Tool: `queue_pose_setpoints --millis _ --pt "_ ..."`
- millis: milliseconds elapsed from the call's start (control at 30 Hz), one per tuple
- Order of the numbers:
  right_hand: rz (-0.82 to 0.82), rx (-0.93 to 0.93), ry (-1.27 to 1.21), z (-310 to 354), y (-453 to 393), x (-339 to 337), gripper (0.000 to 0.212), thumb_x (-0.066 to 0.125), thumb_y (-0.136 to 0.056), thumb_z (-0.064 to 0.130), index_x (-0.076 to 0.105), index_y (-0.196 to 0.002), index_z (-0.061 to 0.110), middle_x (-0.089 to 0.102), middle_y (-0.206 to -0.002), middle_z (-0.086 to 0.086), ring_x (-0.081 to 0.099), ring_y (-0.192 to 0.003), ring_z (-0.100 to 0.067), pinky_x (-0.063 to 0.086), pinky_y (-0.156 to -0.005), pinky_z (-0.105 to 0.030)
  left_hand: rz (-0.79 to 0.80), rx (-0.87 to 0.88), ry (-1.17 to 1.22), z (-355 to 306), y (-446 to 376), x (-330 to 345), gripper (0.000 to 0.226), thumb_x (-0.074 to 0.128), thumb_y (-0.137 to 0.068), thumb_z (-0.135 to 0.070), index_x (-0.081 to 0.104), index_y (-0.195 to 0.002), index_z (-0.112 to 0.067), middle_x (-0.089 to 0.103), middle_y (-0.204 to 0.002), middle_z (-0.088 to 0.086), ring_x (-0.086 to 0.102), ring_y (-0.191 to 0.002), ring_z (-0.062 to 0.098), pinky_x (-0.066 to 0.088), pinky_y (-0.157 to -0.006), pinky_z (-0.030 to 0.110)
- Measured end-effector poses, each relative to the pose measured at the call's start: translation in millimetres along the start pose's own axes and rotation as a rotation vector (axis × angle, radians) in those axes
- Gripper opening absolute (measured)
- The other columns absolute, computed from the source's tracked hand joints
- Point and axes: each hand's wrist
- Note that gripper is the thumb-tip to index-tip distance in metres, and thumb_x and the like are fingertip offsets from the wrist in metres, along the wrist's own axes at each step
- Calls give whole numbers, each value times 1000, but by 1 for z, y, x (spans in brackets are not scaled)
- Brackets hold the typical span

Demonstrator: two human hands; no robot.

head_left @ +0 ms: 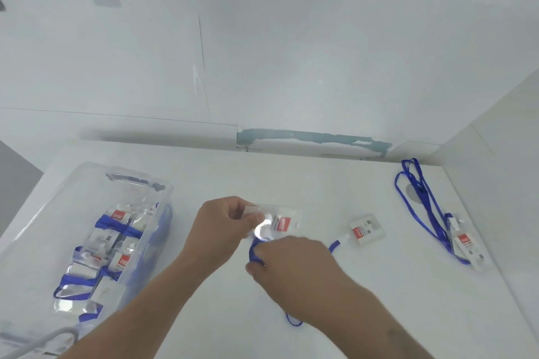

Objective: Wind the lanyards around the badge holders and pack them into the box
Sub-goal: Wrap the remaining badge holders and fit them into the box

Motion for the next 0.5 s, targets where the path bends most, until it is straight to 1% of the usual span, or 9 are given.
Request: queue_pose_setpoints --millis 100,133,200,267,333,367,433,467,500 --pt "-104 -10 -115 -16 9 -40 22 40 -97 40 55 -90 25 54 -79 6 53 -79 -18 39 -66 -33 69 -7 -34 3 10 -2 3 77 -76 -15 75 -74 -17 76 -73 5 71 -71 24 60 -78 49" --pt "-120 -7 -157 -24 10 -49 21 43 -96 42 59 -93 29 59 -83 9 55 -80 -13 42 -67 -30 86 -19 -26 2 12 -3 5 77 -78 -12 75 -75 -15 76 -74 5 73 -73 27 61 -77 48" --pt "-118 5 -285 -42 7 -60 18 49 -95 44 65 -95 35 64 -86 15 56 -74 -1 43 -63 -22 130 -33 -24 0 15 -5 5 76 -83 -8 74 -79 -12 77 -77 3 74 -77 25 62 -72 34" --pt "-141 2 -418 -60 -2 -59 16 55 -95 43 68 -93 35 64 -77 16 54 -61 6 38 -55 -13 185 -48 -29 -6 19 -9 2 75 -83 -10 73 -83 -11 78 -80 0 73 -80 21 60 -69 26" --pt "-146 1 -574 -74 -13 -49 16 58 -95 41 71 -90 33 61 -65 16 49 -52 2 35 -50 -9 230 -84 -7 -9 21 -14 2 76 -83 -12 74 -84 -14 78 -84 0 74 -83 21 60 -72 28" --pt "-139 9 -653 -77 -18 -41 17 59 -95 39 72 -88 31 59 -60 14 46 -51 -1 36 -50 -11 247 -103 36 -10 21 -17 4 76 -83 -12 75 -83 -16 78 -85 2 74 -83 22 60 -73 29" --pt "-99 35 -841 -76 -22 -24 22 62 -95 36 72 -81 22 58 -60 9 47 -56 -9 40 -56 -21 268 -133 154 -12 23 -20 10 74 -83 -9 78 -79 -17 78 -88 7 74 -81 23 61 -70 30" --pt "-82 40 -954 -72 -23 -14 23 63 -94 31 71 -77 17 59 -61 7 50 -58 -11 41 -59 -25 268 -144 231 -13 24 -21 11 73 -84 -8 79 -80 -17 78 -90 10 74 -81 22 61 -68 29" --pt "-76 42 -1070 -67 -24 -4 23 62 -95 20 69 -74 14 61 -60 8 54 -57 -9 44 -60 -23 260 -153 309 -14 24 -21 11 71 -84 -8 79 -82 -16 77 -93 12 74 -83 23 60 -68 28"
Point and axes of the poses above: each hand's wrist, its own y-axis away from the middle knuckle, its own x-axis out of the palm, z = x × y
